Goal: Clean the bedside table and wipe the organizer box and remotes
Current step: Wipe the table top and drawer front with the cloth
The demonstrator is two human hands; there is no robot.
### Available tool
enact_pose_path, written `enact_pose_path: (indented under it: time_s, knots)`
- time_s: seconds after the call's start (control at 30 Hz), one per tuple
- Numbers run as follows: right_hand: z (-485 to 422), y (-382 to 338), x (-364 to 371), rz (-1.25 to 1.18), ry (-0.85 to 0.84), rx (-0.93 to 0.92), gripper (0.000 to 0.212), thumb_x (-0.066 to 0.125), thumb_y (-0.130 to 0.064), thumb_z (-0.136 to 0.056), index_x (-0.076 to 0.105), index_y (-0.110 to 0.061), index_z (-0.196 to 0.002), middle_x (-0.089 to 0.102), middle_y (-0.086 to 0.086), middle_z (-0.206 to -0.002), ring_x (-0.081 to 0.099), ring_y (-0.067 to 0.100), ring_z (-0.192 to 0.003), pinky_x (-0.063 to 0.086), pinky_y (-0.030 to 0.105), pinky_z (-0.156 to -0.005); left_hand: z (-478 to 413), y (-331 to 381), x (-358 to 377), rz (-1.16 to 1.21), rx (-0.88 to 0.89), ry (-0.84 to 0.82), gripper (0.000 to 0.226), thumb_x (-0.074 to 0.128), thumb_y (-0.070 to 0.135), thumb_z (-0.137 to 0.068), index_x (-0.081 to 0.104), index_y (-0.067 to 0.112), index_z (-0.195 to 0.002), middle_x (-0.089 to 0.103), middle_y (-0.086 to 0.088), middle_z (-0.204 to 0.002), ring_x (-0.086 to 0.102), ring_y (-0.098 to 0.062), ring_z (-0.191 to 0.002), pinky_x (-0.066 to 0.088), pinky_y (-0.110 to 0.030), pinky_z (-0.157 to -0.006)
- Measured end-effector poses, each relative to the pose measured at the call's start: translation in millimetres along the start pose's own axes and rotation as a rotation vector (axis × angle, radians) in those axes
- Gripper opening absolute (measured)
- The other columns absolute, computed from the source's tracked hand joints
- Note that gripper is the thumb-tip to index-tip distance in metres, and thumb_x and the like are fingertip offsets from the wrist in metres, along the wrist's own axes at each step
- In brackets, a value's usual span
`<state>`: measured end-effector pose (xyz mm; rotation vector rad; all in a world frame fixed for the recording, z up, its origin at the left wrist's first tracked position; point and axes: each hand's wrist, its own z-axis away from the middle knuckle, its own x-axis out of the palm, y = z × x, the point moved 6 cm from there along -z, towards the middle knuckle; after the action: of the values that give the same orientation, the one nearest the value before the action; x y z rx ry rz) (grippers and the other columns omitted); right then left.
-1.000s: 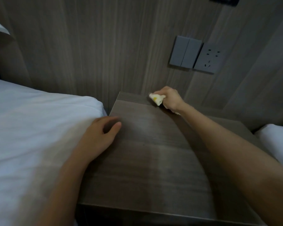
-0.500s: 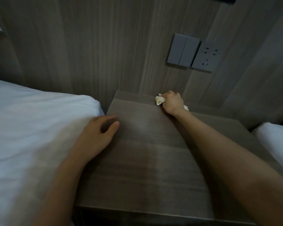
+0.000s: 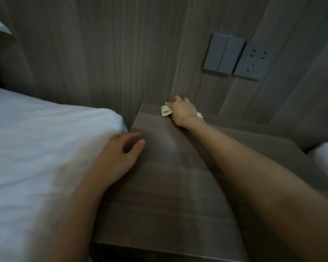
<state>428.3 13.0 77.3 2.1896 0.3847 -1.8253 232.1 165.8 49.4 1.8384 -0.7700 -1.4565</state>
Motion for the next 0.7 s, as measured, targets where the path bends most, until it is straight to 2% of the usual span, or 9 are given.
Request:
enact_pose_path:
  time_s: [0.07, 0.17, 0.27, 0.4, 0.47, 0.63, 0.7]
  knots:
    - [-3, 4, -8, -0.088, 0.013, -0.004, 0.037, 0.041, -0.027, -0.102, 0.053, -0.031, -0.136, 0.047, 0.01, -0.128, 0.044, 0.034, -0.118, 0.04, 0.042, -0.094, -1, -1, 0, -0.004, 0.003, 0.001, 0.04, 0.05, 0.041, -0.095, 0.052, 0.031, -0.134, 0.048, 0.003, -0.14, 0.044, -0.008, -0.119, 0.03, -0.023, -0.099]
    - [1, 9, -21, -0.124, 0.172, -0.012, 0.04, 0.045, -0.012, -0.096, 0.058, -0.028, -0.131, 0.052, 0.009, -0.125, 0.047, 0.032, -0.117, 0.043, 0.039, -0.087, -2, -1, 0, -0.002, 0.002, 0.004, 0.041, 0.049, 0.042, -0.095, 0.052, 0.032, -0.134, 0.048, 0.004, -0.14, 0.04, -0.003, -0.112, 0.029, -0.023, -0.098]
    - [7, -3, -8, -0.034, 0.112, -0.089, 0.04, 0.042, -0.014, -0.098, 0.054, -0.023, -0.135, 0.05, 0.01, -0.128, 0.045, 0.032, -0.118, 0.042, 0.04, -0.092, -2, -2, 1, -0.008, -0.006, -0.002, 0.041, 0.048, 0.042, -0.096, 0.05, 0.031, -0.136, 0.047, 0.004, -0.141, 0.043, -0.009, -0.122, 0.029, -0.023, -0.098]
    - [1, -4, 2, 0.01, 0.025, -0.084, 0.043, 0.04, -0.014, -0.098, 0.048, -0.019, -0.14, 0.046, 0.011, -0.135, 0.043, 0.034, -0.12, 0.04, 0.042, -0.1, -2, -2, 2, -0.018, 0.016, -0.014, 0.042, 0.047, 0.042, -0.096, 0.05, 0.03, -0.136, 0.048, 0.004, -0.141, 0.041, -0.004, -0.118, 0.029, -0.023, -0.099]
    - [0, -3, 2, 0.013, -0.01, -0.084, 0.044, 0.038, -0.013, -0.099, 0.046, -0.02, -0.141, 0.044, 0.012, -0.136, 0.042, 0.035, -0.12, 0.038, 0.04, -0.102, 0, -2, 2, -0.004, 0.022, -0.02, 0.042, 0.048, 0.042, -0.096, 0.051, 0.03, -0.135, 0.049, 0.004, -0.141, 0.043, -0.006, -0.121, 0.031, -0.024, -0.1]
    - [14, 3, -3, -0.098, -0.025, -0.072, 0.045, 0.038, -0.009, -0.099, 0.049, -0.024, -0.139, 0.045, 0.012, -0.137, 0.043, 0.037, -0.119, 0.03, 0.035, -0.105, 8, 0, -2, 0.016, -0.026, 0.007, 0.041, 0.046, 0.038, -0.098, 0.05, 0.028, -0.137, 0.05, 0.003, -0.14, 0.045, -0.014, -0.126, 0.028, -0.021, -0.097]
    - [30, 2, -8, -0.173, -0.016, -0.111, 0.043, 0.041, -0.008, -0.098, 0.055, -0.025, -0.134, 0.05, 0.012, -0.134, 0.047, 0.036, -0.12, 0.032, 0.035, -0.105, 11, 1, -5, 0.034, -0.065, 0.023, 0.04, 0.045, 0.037, -0.099, 0.049, 0.027, -0.138, 0.051, 0.001, -0.14, 0.046, -0.017, -0.127, 0.029, -0.023, -0.097]
